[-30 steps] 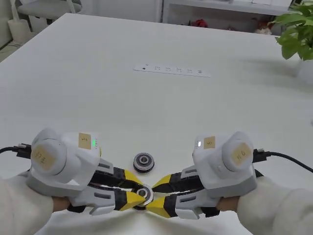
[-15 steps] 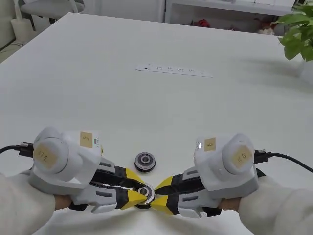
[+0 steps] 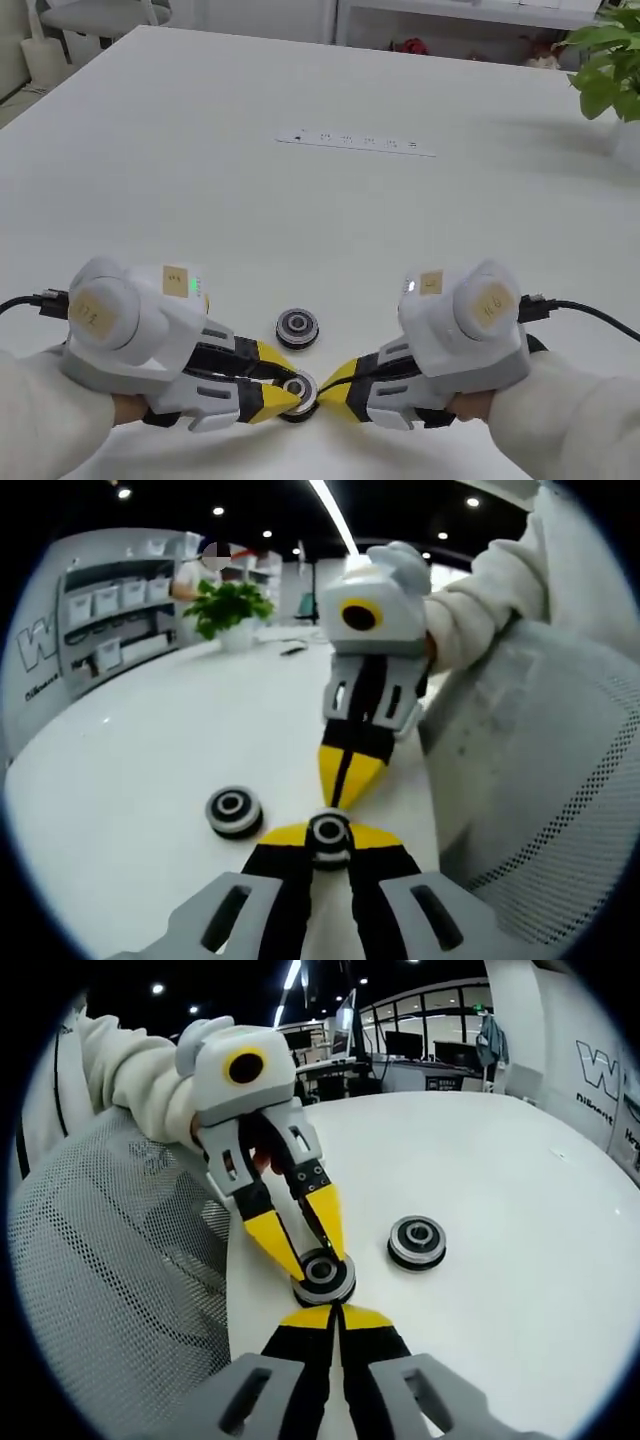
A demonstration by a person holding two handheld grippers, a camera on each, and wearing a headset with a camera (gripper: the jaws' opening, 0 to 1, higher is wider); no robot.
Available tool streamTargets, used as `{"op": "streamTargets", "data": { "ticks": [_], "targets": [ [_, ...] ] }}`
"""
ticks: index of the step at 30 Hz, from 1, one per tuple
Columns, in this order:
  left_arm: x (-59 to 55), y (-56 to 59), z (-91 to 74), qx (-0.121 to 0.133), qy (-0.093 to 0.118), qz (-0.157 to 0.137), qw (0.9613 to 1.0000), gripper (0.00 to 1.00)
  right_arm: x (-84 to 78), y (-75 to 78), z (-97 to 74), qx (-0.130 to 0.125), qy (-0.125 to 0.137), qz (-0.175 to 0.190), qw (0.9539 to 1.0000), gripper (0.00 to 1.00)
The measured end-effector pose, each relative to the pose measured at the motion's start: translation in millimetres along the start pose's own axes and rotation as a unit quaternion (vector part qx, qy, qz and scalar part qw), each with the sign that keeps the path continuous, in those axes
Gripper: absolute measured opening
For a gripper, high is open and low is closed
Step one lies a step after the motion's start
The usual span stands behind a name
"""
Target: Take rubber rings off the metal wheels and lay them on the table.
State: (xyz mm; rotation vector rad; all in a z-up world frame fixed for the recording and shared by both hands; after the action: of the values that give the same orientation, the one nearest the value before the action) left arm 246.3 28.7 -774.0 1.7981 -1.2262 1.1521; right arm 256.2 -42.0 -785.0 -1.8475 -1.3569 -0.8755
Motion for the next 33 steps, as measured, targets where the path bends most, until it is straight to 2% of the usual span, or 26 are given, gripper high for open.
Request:
{"op": "streamTargets", "data": {
  "ticks": [3,7,10,13,17,18,20,21,22,27,33],
  "targets": [
    [0.1,-0.1,-0.1,0.000,0.000,0.001,1.0000,0.14,0.4,2.0,-1.2,-0.004,0.004,0.033,0.9994,0.00],
    [-0.1,-0.2,-0.2,0.000,0.001,0.000,1.0000,0.14,0.3,3.1,-1.1,-0.005,0.004,0.043,0.9991,0.00],
    [-0.3,-0.4,-0.4,0.000,0.001,0.001,1.0000,0.14,-1.6,4.3,-0.5,-0.007,0.011,0.100,0.9949,0.00],
    [-0.3,-0.3,-0.3,0.000,0.001,0.001,1.0000,0.14,-1.5,5.5,-1.1,-0.004,0.013,0.101,0.9948,0.00],
    [-0.5,-0.5,-0.5,0.000,0.002,0.001,1.0000,0.14,-2.0,5.3,-0.9,-0.007,0.013,0.135,0.9907,0.00],
    [-0.5,-0.5,-0.6,0.000,0.002,0.001,1.0000,0.14,-2.4,5.1,-1.2,-0.009,0.015,0.151,0.9884,0.00],
    [-0.5,-0.6,-0.6,0.000,0.001,0.001,1.0000,0.14,-3.3,5.9,-1.3,-0.014,0.022,0.205,0.9785,0.00],
    [-0.5,-0.6,-0.6,0.000,0.001,0.002,1.0000,0.14,-4.2,6.7,-1.7,-0.012,0.026,0.234,0.9718,0.00],
    [-0.5,-0.6,-0.6,0.000,0.002,0.002,1.0000,0.14,-4.7,7.8,-1.9,-0.012,0.029,0.247,0.9684,0.00],
    [-0.2,-0.6,-0.1,-0.001,0.002,0.003,1.0000,0.14,-5.6,8.2,-1.4,-0.010,0.032,0.248,0.9682,0.00],
    [-0.1,-1.2,0.4,-0.001,0.001,0.007,1.0000,0.14,-4.9,11.7,-3.6,-0.011,0.040,0.288,0.9568,0.00]
  ]
}}
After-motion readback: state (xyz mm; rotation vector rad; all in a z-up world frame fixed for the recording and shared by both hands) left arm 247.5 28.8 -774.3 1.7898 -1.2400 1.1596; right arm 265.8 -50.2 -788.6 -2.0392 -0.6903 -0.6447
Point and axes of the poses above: the centre of the closed fingertips' face, and the gripper's own axes: z roughly forward along the fingers, y roughly to its right, x roughly out of its top, the point moved 4 cm from there along -z, roughly backward along the fingers, and after that the axes turned 7 degrees about y, right-handed, at the moved point
